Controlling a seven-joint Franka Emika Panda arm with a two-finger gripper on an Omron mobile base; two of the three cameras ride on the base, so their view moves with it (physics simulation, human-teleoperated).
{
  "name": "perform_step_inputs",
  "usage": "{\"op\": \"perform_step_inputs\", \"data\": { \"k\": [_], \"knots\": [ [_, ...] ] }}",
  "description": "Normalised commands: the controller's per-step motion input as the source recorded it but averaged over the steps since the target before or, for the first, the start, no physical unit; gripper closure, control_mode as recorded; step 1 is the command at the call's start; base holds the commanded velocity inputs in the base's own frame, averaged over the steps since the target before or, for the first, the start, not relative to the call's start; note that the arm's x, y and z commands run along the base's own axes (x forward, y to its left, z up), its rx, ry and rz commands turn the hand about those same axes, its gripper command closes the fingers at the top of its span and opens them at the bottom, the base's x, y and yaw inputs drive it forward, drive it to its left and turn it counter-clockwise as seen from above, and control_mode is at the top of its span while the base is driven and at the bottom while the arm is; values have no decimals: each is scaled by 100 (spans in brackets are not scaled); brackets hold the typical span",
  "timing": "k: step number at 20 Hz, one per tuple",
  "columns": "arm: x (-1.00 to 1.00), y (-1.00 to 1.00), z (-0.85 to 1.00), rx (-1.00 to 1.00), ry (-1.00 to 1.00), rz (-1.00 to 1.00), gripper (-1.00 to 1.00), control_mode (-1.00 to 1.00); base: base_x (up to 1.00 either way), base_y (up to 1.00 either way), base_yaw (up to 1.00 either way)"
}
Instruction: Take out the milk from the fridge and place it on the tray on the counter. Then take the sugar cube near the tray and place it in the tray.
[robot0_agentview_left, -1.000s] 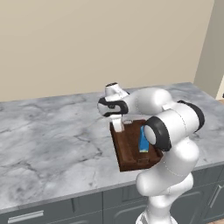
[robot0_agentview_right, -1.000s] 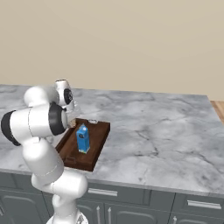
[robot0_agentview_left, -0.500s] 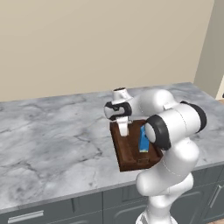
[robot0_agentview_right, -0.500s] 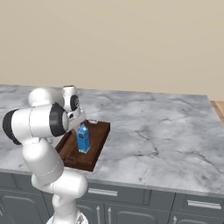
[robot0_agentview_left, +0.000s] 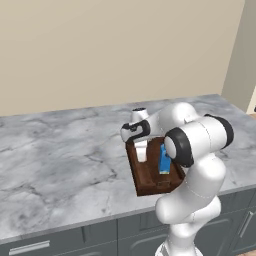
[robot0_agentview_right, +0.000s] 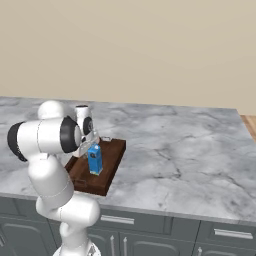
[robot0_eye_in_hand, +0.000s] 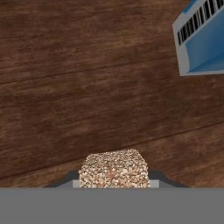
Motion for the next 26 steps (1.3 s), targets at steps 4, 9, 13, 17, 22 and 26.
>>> {"op": "perform_step_inputs", "data": {
  "k": [4, 9, 13, 17, 22, 26],
  "knots": [
    [0, 0, -24, 1, 0, 0, 100, -100, 0, 0, 0],
    [0, 0, -20, 0, 0, 0, 100, -100, 0, 0, 0],
    [0, 0, -21, 0, 0, 0, -100, -100, 0, 0, 0],
    [-1, 0, -5, 0, -3, 0, -100, -100, 0, 0, 0],
    [-16, 0, 2, 0, -9, 0, -100, -100, 0, 0, 0],
    [-22, 0, 32, 0, -13, 0, -100, -100, 0, 0, 0]
  ]
}}
